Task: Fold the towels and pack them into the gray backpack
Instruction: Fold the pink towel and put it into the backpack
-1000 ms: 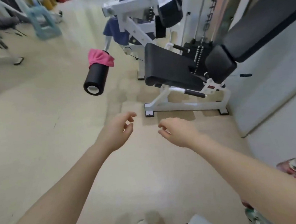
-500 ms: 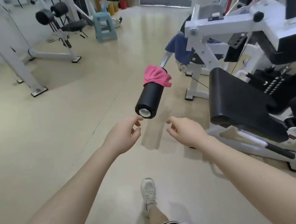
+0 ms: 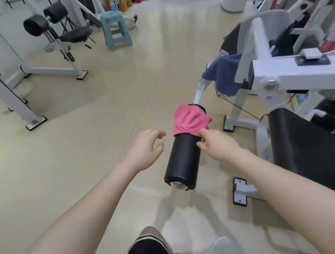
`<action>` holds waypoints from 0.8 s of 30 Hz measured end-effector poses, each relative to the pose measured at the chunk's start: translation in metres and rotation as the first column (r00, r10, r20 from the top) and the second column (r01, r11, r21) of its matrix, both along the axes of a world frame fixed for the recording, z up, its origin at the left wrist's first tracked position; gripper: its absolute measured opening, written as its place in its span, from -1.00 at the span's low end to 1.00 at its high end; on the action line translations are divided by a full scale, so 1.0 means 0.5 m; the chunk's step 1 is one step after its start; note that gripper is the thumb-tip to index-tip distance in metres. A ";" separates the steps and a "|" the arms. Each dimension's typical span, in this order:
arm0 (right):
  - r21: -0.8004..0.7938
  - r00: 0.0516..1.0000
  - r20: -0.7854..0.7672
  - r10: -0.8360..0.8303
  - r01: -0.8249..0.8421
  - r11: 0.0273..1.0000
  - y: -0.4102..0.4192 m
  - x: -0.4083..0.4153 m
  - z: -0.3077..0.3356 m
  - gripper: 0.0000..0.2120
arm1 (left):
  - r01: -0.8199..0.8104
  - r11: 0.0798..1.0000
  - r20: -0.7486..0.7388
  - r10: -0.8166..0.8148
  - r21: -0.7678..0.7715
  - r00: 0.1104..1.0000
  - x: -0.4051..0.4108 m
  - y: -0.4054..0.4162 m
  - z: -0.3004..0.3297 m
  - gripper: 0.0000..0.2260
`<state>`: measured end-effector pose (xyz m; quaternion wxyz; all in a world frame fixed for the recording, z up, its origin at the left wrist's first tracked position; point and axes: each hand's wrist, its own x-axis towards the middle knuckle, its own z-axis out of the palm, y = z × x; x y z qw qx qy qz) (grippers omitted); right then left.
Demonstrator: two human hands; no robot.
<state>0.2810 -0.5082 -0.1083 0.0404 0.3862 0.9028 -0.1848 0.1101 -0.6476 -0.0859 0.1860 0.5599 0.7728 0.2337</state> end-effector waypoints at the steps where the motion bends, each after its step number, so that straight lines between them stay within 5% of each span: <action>1: -0.005 1.000 -0.003 -0.016 0.016 1.000 0.032 -0.015 -0.004 -0.70 | 0.017 1.000 -0.008 -0.018 -0.007 1.000 -0.022 0.035 -0.010 -0.71; 12: -0.175 0.961 0.042 -0.273 0.276 0.945 0.381 -0.240 -0.150 -0.62 | 0.190 0.965 0.208 -0.151 -0.179 0.966 -0.261 0.494 -0.183 -0.71; 20: -0.147 0.932 0.135 -0.336 0.354 0.924 0.599 -0.392 -0.347 -0.61 | 0.116 0.931 0.412 0.040 -0.347 0.910 -0.393 0.732 -0.362 -0.70; 24: -0.120 0.881 0.291 -0.374 0.421 0.899 0.609 -0.407 -0.421 -0.53 | 0.011 0.877 0.597 0.318 -0.480 0.737 -0.430 0.771 -0.421 -0.73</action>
